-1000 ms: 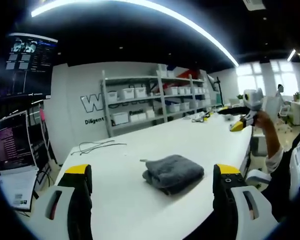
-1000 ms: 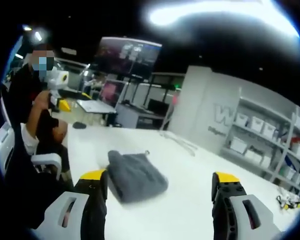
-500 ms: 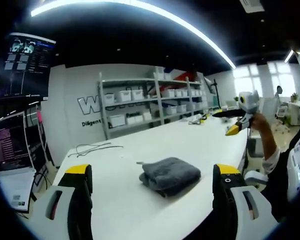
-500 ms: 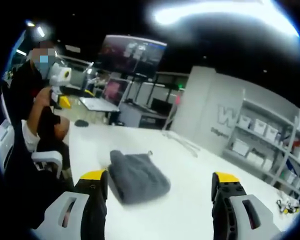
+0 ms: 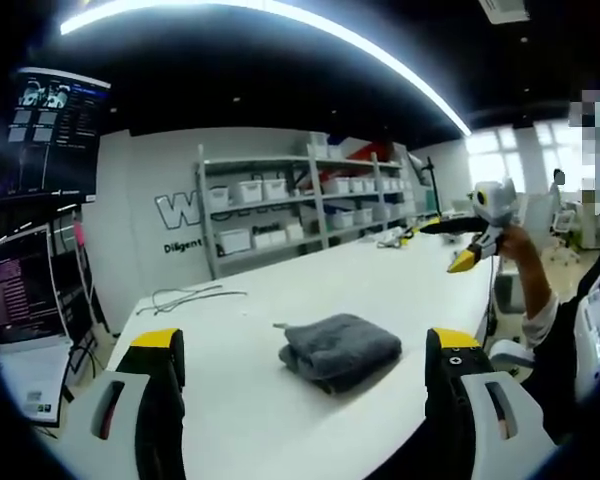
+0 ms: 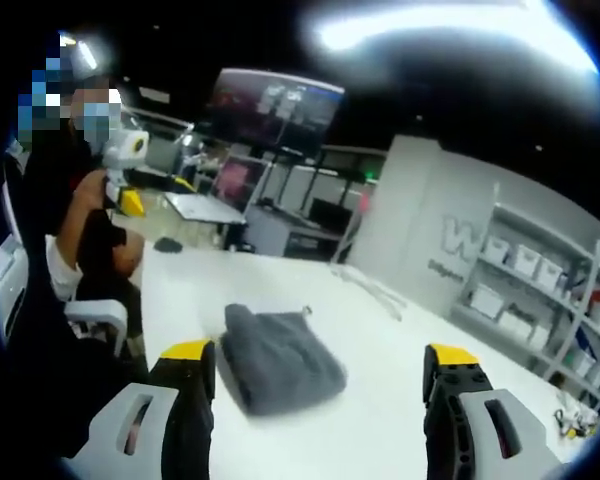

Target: Open the folded towel by lifting each exposed corner and separating the folded layers until the towel lies flat within the target outline without major curled edges

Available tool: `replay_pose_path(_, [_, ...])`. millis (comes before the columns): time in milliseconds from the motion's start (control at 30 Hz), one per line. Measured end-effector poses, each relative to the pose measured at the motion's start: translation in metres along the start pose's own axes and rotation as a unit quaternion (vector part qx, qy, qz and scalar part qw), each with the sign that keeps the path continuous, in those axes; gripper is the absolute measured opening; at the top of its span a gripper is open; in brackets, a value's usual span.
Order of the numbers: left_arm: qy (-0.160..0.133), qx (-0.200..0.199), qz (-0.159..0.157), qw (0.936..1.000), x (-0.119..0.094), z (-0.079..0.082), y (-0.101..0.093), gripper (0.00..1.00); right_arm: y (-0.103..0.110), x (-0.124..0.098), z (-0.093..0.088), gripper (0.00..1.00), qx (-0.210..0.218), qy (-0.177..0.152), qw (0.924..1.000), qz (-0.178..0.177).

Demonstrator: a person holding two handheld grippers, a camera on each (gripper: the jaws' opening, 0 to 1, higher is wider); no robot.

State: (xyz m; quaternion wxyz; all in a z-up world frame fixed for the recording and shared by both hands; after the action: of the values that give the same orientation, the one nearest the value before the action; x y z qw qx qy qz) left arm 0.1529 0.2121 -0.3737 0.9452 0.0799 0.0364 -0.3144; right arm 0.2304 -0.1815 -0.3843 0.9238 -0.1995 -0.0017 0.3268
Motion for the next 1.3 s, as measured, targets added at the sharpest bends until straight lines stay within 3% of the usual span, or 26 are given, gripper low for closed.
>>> replay_pose_path(433, [-0.001, -0.007, -0.011, 0.9999, 0.001, -0.002, -0.001, 0.99, 0.005, 0.015, 0.002, 0.86, -0.009, 0.000, 0.9999, 0.012])
replay_pose_path(900, [-0.003, -0.008, -0.017, 0.9998, 0.001, -0.002, -0.004, 0.98, 0.014, 0.026, 0.008, 0.86, 0.008, -0.022, 0.9980, 0.059])
replay_pose_path(1300, [0.003, -0.011, -0.017, 0.9998, 0.002, -0.006, -0.003, 0.98, 0.018, 0.035, 0.002, 0.86, 0.005, -0.008, 0.9983, 0.058])
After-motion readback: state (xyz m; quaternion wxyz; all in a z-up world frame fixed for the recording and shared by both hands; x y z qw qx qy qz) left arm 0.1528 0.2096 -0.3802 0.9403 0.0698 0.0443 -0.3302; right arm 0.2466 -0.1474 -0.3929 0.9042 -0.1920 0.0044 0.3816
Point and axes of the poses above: the point that each gripper's makers call its tool centre point, and the gripper's own axes: x roughly forward along the fingers, y roughly to its left, z roughly out of its top, the point moved 9 cm from there along -x, roughly backward along the fingers, and after that the axes turned 8 degrees about -z, right-handed, at the moved point
